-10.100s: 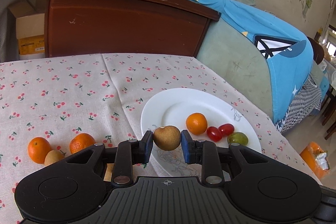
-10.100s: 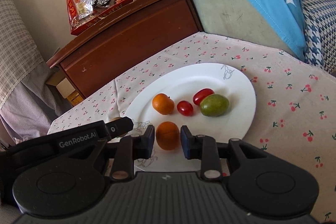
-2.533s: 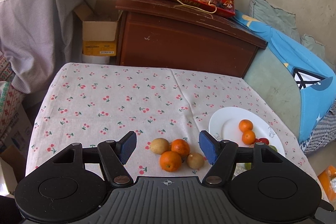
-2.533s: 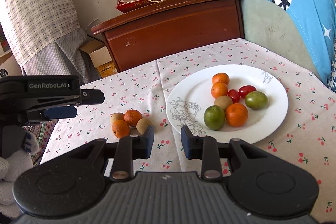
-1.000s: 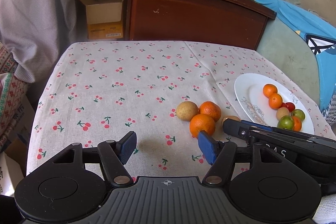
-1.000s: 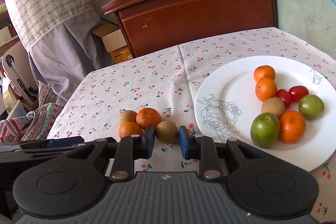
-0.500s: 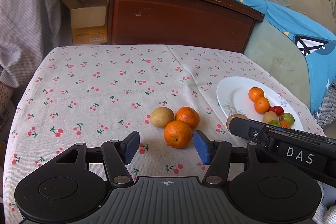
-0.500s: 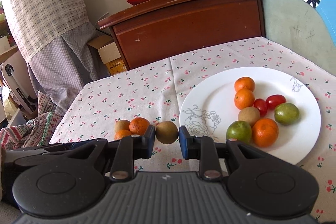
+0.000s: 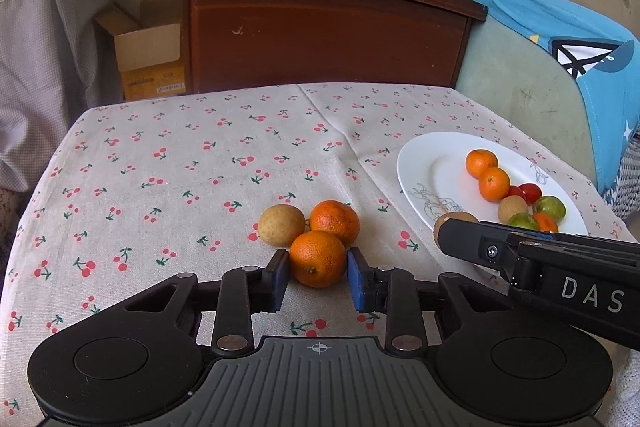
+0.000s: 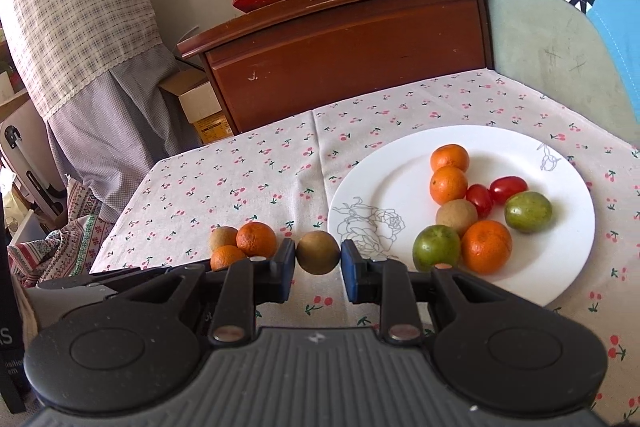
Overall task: Organize fruits
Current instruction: 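Grasp a brown kiwi with the right tool while the left tool grasps an orange, then place the kiwi on the plate with the right tool while the left tool places the orange there, then move the right tool to the last orange while the left tool approaches the last kiwi, then grasp the orange with the right tool while the left tool grasps the brown kiwi, then place the orange on the plate with the right tool while the left tool places the kiwi there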
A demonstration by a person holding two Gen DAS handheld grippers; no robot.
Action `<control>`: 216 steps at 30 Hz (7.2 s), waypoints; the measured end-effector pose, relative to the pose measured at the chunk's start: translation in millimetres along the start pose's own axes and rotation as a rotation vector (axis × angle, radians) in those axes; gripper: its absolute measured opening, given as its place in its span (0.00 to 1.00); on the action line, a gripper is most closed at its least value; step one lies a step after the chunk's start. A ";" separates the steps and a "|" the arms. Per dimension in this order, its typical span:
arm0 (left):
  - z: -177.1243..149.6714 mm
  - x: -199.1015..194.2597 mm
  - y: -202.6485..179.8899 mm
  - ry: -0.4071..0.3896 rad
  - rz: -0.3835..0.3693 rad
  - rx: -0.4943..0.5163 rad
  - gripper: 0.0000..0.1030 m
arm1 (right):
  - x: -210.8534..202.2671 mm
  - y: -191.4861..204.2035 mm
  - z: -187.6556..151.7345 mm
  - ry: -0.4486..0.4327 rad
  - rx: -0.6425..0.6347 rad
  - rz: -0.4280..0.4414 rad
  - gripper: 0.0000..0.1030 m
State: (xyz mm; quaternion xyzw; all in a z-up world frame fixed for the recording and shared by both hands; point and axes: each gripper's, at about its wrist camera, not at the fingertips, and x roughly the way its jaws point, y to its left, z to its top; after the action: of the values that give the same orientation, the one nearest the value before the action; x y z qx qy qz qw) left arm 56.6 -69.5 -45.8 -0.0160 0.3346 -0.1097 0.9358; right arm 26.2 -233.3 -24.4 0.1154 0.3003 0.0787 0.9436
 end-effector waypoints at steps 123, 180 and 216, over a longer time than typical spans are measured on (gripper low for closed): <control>13.9 -8.5 68.6 0.067 0.115 -0.243 0.58 | 59.4 29.4 0.0 0.049 -0.043 0.083 0.28; 18.6 8.1 20.3 -0.031 0.037 -0.046 0.23 | 27.1 7.8 3.3 0.022 -0.027 0.047 0.27; 56.0 21.4 -59.7 0.061 -0.276 0.051 0.23 | 6.1 -115.3 82.4 0.086 0.186 -0.054 0.27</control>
State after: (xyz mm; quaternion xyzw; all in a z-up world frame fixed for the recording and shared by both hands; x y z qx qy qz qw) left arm 96.3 -134.8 -9.6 -0.0348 0.3545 -0.2462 0.9014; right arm 88.5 -356.8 7.1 0.1907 0.3494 0.0297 0.9169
